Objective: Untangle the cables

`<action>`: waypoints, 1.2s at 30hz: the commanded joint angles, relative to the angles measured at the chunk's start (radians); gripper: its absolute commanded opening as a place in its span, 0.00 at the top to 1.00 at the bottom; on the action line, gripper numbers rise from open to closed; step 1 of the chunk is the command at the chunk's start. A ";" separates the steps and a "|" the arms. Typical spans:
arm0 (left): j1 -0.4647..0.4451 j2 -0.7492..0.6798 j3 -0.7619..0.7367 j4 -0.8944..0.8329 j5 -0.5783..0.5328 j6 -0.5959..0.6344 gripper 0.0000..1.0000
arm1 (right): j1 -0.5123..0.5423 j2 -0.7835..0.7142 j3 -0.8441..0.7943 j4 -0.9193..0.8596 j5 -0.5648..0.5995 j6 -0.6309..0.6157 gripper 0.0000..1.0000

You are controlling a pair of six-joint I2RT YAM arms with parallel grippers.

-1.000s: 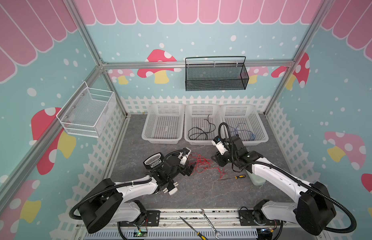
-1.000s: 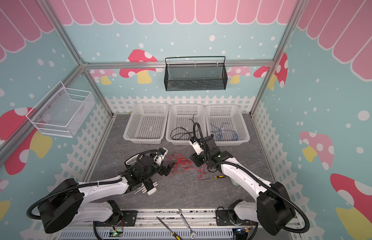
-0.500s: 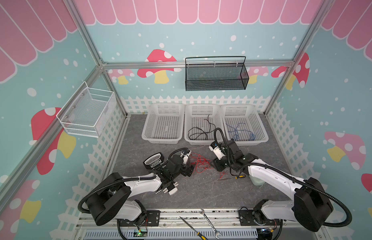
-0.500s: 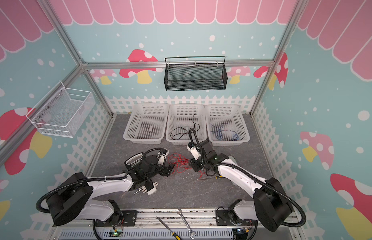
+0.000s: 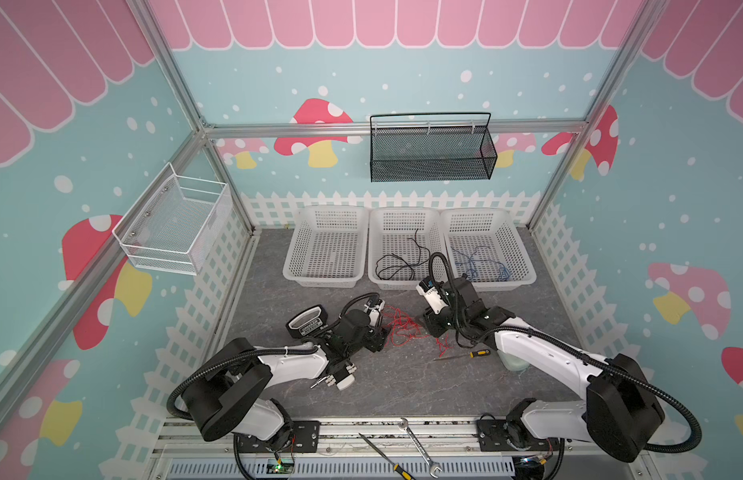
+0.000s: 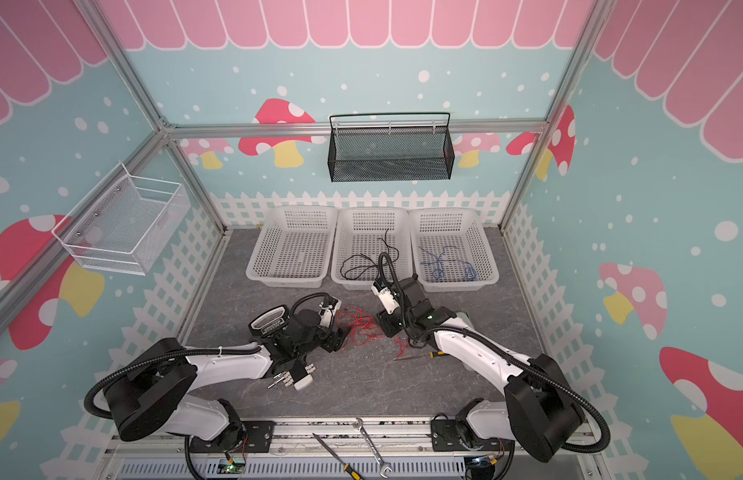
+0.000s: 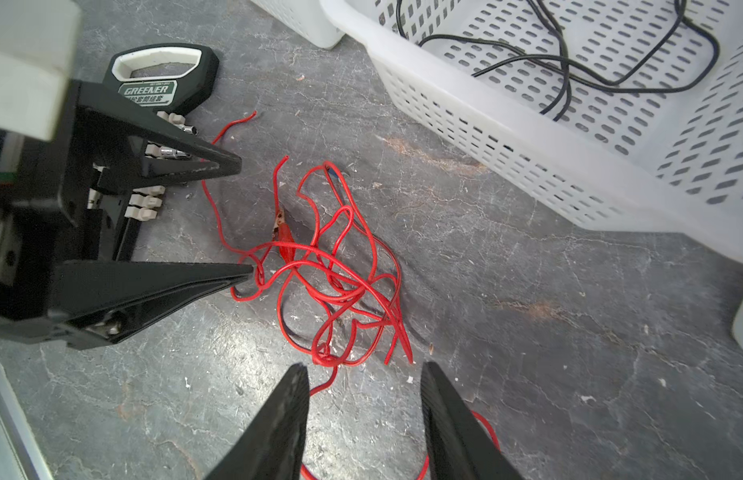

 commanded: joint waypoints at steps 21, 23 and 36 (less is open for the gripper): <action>0.000 0.108 0.075 -0.044 0.001 -0.032 1.00 | 0.005 0.020 -0.017 0.054 0.022 0.005 0.52; 0.000 0.086 0.076 -0.052 0.005 -0.028 1.00 | 0.004 0.020 -0.017 0.059 0.023 0.005 0.52; -0.001 -0.276 0.095 -0.167 0.073 0.029 1.00 | 0.005 0.014 -0.068 0.124 0.060 0.012 0.52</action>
